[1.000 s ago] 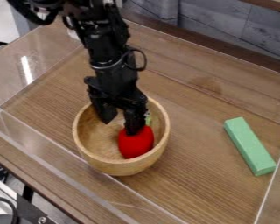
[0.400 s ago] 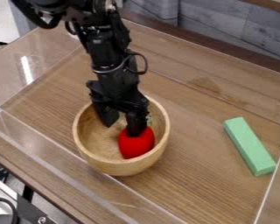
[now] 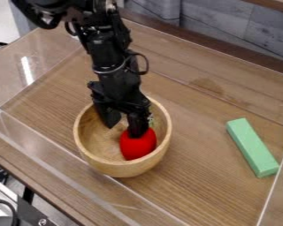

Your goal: Move the red fruit to the right

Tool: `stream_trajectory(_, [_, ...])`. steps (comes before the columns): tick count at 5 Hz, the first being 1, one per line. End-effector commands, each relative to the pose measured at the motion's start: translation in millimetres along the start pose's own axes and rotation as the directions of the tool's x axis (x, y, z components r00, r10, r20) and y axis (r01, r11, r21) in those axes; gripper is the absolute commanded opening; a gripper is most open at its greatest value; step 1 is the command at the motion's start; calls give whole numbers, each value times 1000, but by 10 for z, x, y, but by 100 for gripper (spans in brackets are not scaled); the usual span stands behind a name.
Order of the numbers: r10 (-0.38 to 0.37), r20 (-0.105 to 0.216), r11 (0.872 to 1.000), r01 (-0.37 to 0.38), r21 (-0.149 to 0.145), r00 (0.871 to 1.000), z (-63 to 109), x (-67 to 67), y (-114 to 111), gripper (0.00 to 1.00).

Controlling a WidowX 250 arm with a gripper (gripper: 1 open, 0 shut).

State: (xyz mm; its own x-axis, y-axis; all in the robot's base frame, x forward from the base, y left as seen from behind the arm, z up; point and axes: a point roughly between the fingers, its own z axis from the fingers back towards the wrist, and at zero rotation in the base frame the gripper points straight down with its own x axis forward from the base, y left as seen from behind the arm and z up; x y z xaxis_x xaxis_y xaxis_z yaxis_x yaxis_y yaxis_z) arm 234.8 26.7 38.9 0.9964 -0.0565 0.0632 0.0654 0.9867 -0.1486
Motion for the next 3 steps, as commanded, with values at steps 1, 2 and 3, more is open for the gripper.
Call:
stream_trajectory(1, [5,21,1000,-6,7,1000,43,55,17,0])
stream_trajectory(2, [11,24,1000,-12,8,1000,72,58,10,0])
stream_trajectory(3, [25,41,1000,-26,15,999,214,80,-18,0])
